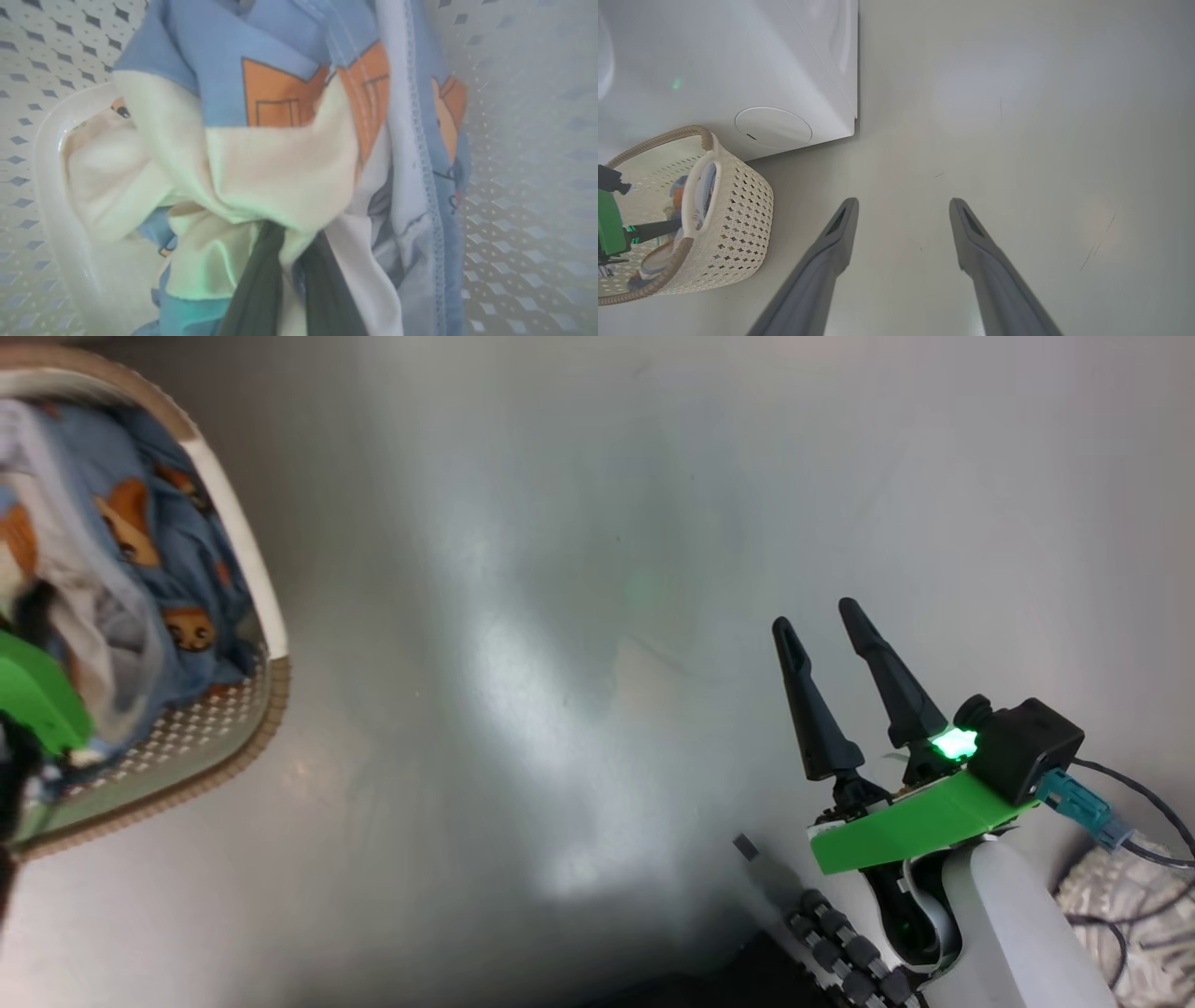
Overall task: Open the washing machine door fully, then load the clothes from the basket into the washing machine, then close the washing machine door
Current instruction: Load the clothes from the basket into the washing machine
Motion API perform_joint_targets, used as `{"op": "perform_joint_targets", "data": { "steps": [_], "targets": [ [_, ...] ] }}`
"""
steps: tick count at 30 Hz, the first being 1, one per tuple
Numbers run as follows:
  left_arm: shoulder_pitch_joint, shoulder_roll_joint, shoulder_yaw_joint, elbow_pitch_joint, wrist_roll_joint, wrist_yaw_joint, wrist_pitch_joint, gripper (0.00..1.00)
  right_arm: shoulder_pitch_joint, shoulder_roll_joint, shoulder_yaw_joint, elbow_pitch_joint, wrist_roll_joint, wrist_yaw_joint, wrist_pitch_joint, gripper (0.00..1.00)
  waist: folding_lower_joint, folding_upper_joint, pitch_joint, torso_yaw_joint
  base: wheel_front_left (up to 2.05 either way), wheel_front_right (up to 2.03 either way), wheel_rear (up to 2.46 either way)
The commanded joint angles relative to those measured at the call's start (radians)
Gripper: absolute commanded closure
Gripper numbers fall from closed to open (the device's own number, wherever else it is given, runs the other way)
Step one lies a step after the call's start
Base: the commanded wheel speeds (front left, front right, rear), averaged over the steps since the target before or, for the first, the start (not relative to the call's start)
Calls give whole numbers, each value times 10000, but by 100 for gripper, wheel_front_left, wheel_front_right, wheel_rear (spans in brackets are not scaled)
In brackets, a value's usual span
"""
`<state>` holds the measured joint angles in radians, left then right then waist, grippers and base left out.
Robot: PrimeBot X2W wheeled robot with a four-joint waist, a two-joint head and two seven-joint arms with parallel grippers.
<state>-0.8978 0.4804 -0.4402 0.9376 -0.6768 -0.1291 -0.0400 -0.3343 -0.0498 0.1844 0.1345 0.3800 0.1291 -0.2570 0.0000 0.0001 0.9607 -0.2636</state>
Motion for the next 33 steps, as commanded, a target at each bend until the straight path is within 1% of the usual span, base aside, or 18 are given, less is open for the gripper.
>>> {"op": "perform_joint_targets", "data": {
  "steps": [1, 10, 16, 20, 22, 23, 33],
  "targets": [
    [634, 266, 86, -52, -276, -15, -244, 100, 180, -4, 136, -75, -87, 16, -48, 0, 0, -1, -590, 393, 0, 0, 0],
    [1791, -323, -371, -647, -1399, -15, -1851, 100, 286, -4, -271, 297, -550, 16, -48, 0, 0, -1, -1991, 1052, 0, 0, 0],
    [2380, -508, -431, -1250, -1777, -15, -2199, 100, 504, -4, -532, 495, -788, 16, -48, 0, 0, -1, -2868, 1348, 0, 0, 0],
    [2717, -591, 327, -2114, -1328, -15, -2213, 100, 622, -4, -659, 574, -915, 16, -48, 0, 0, -1, -3334, 1551, 0, 0, 0],
    [2999, -740, 814, -2519, -1028, -15, -2214, 100, 671, -4, -697, 613, -972, 16, -48, 0, 0, -1, -3562, 1639, 0, 0, 0],
    [2999, -740, 814, -2519, -1028, -15, -2214, 100, 671, -4, -697, 613, -972, 16, -48, 0, 0, -1, -3562, 1639, 0, 0, 0],
    [4343, -1545, 2685, -4268, 475, -15, -2216, 100, 892, -4, -737, 868, -1064, 16, -48, 0, 0, -1, -4673, 1898, 0, 0, 0]
  ]
}}
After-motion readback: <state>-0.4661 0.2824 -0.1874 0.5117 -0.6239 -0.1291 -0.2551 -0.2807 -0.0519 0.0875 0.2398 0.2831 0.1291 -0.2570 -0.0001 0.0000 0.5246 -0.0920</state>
